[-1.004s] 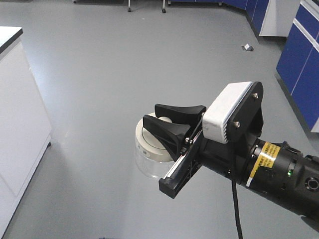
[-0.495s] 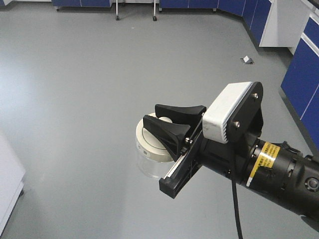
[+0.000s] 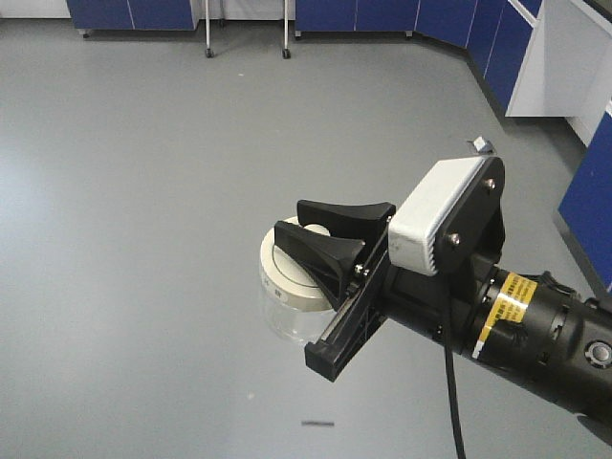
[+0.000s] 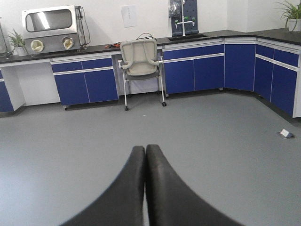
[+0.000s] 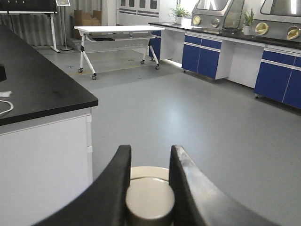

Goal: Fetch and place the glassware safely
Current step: 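Drive toward the black lab bench holding the jar in the right gripper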

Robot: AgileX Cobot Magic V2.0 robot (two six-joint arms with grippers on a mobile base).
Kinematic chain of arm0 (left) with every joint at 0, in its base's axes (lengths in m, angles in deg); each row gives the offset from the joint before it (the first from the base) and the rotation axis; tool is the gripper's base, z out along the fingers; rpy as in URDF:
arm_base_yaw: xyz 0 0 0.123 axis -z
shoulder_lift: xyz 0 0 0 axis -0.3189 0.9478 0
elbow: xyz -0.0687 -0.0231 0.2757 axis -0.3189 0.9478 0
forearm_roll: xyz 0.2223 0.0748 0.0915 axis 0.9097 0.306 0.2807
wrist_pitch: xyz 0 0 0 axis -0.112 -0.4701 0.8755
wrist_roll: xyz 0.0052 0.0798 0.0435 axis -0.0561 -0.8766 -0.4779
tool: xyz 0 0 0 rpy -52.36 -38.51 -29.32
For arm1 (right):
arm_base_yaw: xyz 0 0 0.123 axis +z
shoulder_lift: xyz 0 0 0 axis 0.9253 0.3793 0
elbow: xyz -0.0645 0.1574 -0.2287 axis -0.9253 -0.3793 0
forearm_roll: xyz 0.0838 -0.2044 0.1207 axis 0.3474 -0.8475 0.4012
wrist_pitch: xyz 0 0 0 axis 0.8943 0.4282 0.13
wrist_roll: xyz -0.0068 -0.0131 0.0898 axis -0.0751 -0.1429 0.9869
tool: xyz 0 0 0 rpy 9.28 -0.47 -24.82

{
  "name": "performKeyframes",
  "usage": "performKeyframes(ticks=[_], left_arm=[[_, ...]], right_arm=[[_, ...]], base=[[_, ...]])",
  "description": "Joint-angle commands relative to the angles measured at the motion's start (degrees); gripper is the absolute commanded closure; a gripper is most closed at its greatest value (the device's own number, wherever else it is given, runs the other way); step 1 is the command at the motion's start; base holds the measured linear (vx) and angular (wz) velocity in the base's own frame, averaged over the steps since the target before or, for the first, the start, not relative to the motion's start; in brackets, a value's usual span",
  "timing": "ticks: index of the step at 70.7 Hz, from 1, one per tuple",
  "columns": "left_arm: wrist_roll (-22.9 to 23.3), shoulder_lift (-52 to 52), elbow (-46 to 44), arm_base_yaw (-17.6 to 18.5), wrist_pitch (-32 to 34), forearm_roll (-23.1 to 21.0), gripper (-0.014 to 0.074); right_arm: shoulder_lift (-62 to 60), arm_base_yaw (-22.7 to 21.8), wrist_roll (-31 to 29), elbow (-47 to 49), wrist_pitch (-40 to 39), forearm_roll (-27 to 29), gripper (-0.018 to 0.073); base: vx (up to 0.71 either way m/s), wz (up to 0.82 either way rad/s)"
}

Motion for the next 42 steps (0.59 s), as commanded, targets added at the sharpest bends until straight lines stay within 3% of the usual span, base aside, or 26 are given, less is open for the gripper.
performKeyframes(ticks=[1, 42], left_arm=[[0.65, 0.43, -1.47, 0.31, 3.94, -0.24, 0.0603], [0.65, 0.43, -1.47, 0.31, 3.94, -0.24, 0.0603]], right_arm=[[-1.68, -0.12, -0.09, 1.82, -5.09, 0.96, 0.0563], [-1.68, -0.12, -0.09, 1.82, -5.09, 0.96, 0.0563]], base=[[0.62, -0.03], [0.63, -0.04]])
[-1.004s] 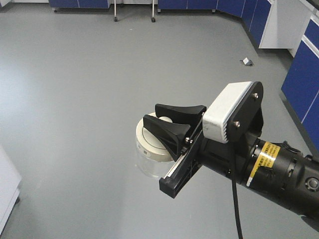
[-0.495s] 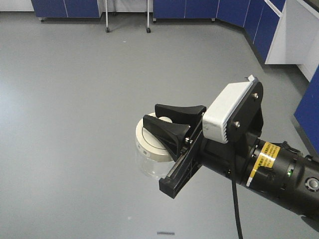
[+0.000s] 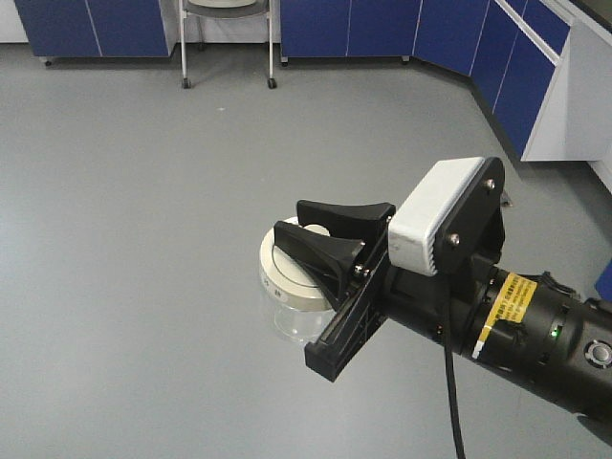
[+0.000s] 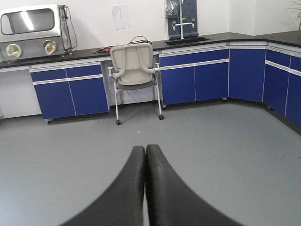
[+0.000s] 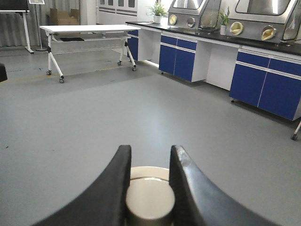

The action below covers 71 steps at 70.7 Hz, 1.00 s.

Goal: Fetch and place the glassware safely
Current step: 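Drive toward the black lab bench holding the jar in the right gripper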

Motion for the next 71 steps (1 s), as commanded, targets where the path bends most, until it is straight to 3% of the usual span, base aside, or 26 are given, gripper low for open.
performKeyframes(ticks=[1, 71], left_arm=[[0.65, 0.43, -1.47, 0.31, 3.94, -0.24, 0.0603], [0.65, 0.43, -1.47, 0.31, 3.94, -0.24, 0.0603]], right_arm=[[-1.68, -0.12, -0.09, 1.82, -5.03, 0.96, 0.0563], [-1.68, -0.12, -0.09, 1.82, -4.84, 0.96, 0.0563]], base=[[0.63, -0.06], [0.64, 0.01]])
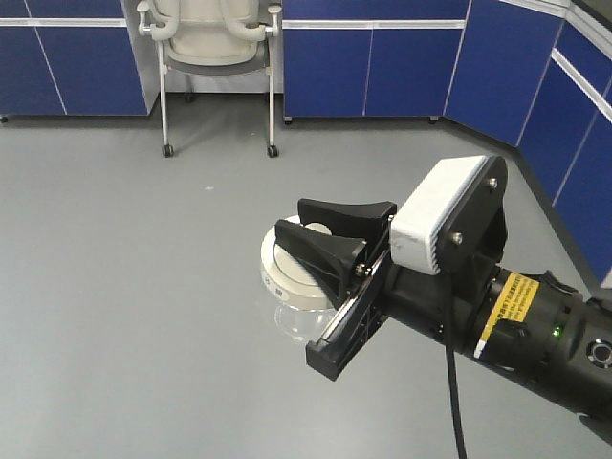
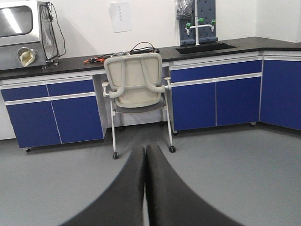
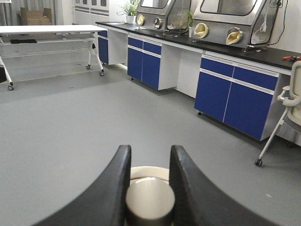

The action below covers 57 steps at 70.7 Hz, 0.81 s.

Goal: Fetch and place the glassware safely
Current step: 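Drive toward the black lab bench holding the jar in the right gripper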

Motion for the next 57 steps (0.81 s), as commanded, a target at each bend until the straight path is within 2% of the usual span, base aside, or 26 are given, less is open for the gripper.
performKeyframes(ticks=[1, 57], left_arm=[[0.65, 0.43, -1.47, 0.31, 3.94, -0.24, 0.0603], [0.65, 0.43, -1.47, 0.31, 3.94, -0.24, 0.0603]], right_arm=[[-1.54, -0.12, -0.09, 1.82, -4.94, 0.96, 0.0563], [-1.54, -0.12, -0.09, 1.82, -4.87, 0.96, 0.0563]], base=[[0.62, 0.04], [0.55, -0.01]])
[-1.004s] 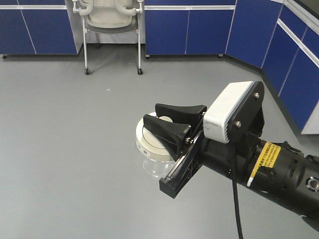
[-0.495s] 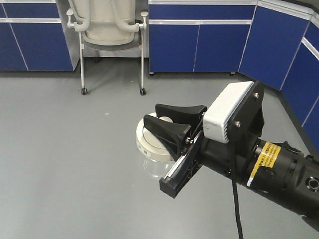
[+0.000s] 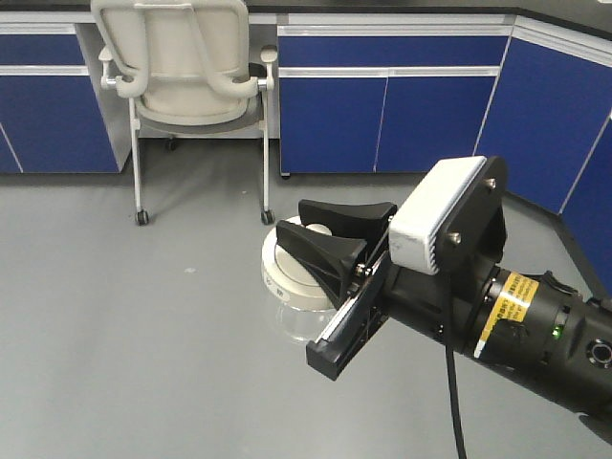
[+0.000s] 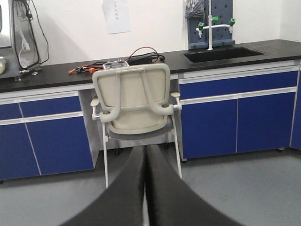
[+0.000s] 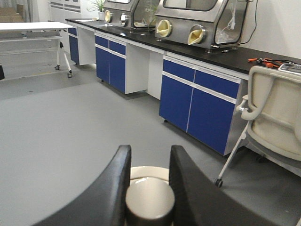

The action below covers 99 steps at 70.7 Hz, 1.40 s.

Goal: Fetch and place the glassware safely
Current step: 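Drive toward the black lab bench holding the jar in the right gripper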

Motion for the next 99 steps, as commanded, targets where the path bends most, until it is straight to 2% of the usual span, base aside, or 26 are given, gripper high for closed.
performKeyframes(ticks=[1, 38, 99], left_arm=[[0.65, 0.43, -1.47, 0.31, 3.94, -0.24, 0.0603], [0.65, 0.43, -1.47, 0.31, 3.94, -0.24, 0.0603], [0.65, 0.43, -1.47, 0.31, 3.94, -0.24, 0.0603]], right_arm=[[-1.54, -0.12, -0.09, 1.82, -5.20, 0.96, 0.0563], [-1.54, -0.12, -0.09, 1.82, -5.20, 0.96, 0.0563], [-1.54, -0.12, -0.09, 1.82, -5.26, 0.96, 0.0563]], base=[[0.46, -0.03], [0.35, -0.19], [0.18, -0.65]])
